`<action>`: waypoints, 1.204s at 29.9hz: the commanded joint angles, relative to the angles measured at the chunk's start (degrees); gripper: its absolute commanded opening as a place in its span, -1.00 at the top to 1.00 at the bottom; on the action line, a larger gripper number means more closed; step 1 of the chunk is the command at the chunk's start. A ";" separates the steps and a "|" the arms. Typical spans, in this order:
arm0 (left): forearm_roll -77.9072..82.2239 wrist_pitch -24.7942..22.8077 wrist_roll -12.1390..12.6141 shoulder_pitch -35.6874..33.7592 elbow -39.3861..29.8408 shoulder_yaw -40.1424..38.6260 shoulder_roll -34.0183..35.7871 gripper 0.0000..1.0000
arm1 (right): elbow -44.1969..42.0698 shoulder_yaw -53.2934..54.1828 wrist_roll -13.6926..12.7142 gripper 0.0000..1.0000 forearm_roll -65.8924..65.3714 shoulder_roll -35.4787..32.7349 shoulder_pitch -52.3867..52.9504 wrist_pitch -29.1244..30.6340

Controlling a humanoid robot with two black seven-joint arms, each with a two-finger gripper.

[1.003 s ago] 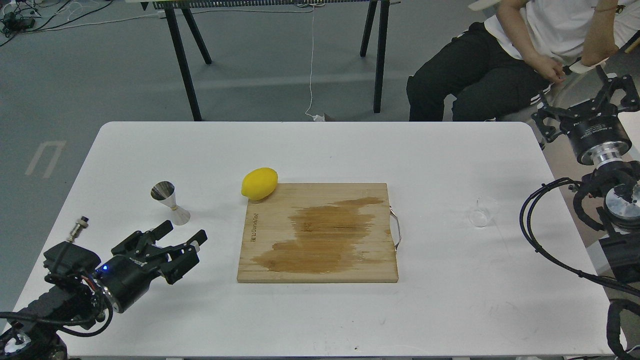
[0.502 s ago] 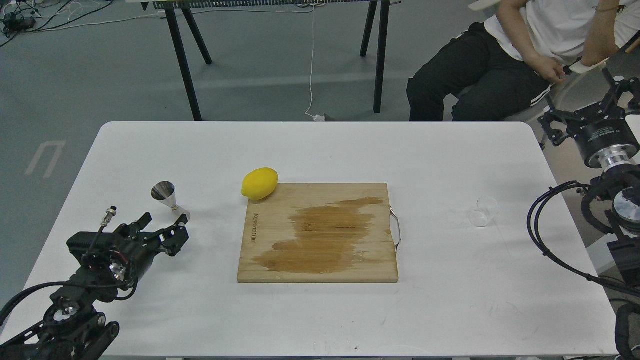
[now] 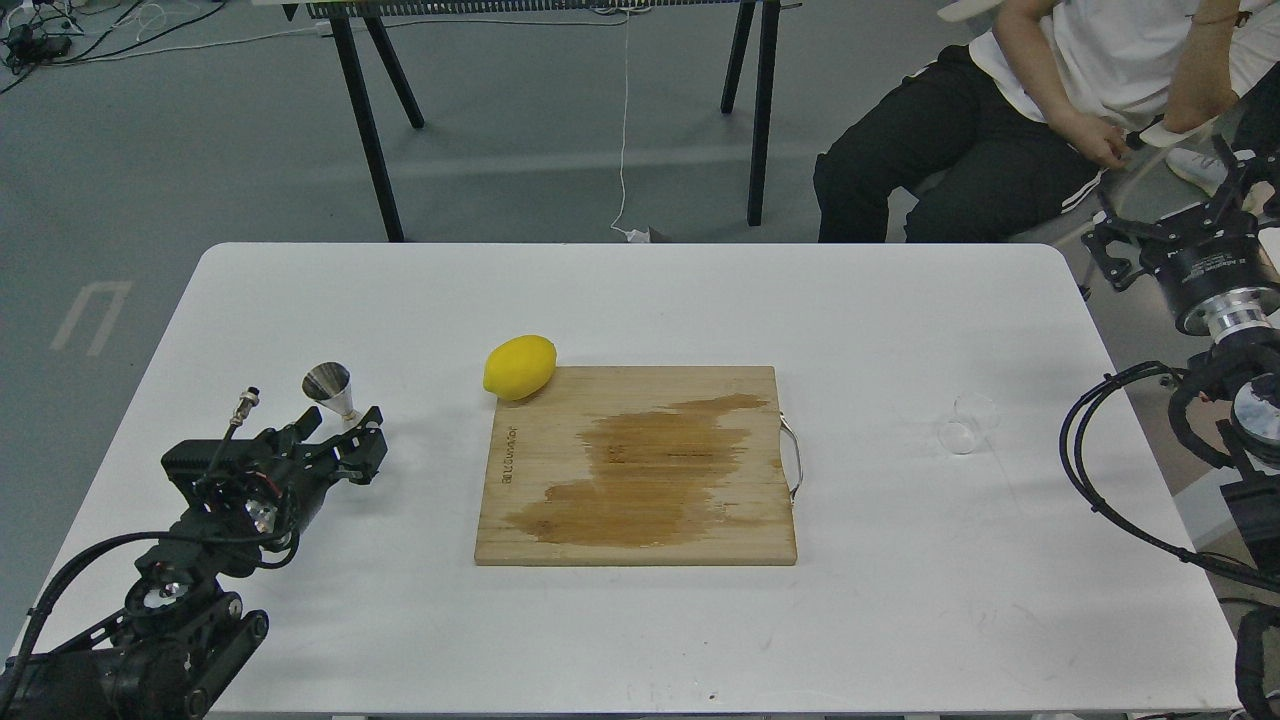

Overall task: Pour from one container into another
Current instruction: 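Reach the left gripper down and grasp the metal jigger cup, then carry the jigger with the left gripper onto the cutting board center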

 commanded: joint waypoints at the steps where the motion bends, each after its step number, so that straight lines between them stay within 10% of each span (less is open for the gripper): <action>1: -0.01 1.02 0.06 0.00 0.14 0.00 -0.19 0.44 | -0.06 -0.09 0.09 -1.00 0.00 0.00 -0.05 0.00; 16: -0.01 4.09 0.15 -2.98 -1.08 -0.09 -0.72 0.89 | -0.15 0.18 0.09 -1.00 0.00 -0.26 -0.48 0.00; 23: -0.01 2.70 0.23 -5.71 -13.72 0.87 -0.71 0.89 | -0.15 0.27 0.09 -1.00 0.00 -0.96 -0.84 0.00; 36: -0.01 -0.21 3.93 -15.47 -14.10 23.55 -7.83 0.91 | -0.24 0.53 0.18 -1.00 0.09 -2.90 -2.59 0.00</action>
